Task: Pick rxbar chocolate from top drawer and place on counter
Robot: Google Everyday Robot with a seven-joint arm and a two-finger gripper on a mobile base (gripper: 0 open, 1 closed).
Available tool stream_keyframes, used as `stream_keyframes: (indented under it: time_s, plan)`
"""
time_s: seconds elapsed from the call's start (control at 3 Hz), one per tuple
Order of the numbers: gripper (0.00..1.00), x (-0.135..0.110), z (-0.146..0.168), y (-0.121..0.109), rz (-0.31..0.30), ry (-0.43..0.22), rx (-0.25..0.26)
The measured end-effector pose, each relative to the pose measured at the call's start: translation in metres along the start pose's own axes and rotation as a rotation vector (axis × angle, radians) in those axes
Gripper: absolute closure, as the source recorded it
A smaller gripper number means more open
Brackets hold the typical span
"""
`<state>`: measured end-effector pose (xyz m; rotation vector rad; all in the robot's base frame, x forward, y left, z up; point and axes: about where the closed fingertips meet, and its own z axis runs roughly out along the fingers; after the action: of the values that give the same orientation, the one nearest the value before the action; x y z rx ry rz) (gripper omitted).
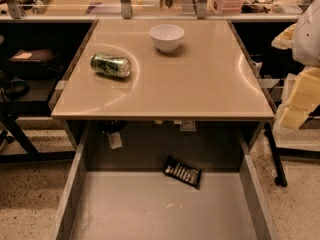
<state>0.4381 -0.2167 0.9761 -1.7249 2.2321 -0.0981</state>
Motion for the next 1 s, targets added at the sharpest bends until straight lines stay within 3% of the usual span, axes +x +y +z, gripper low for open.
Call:
stream_keyframes:
  time_s: [0.67,1.0]
  plan:
    - [0.0,0.0,0.003,0.002,0.0,-0.003,-0.004]
    - [0.0,0.006,0.025,0.016,-0.003,-0.003,-0.025]
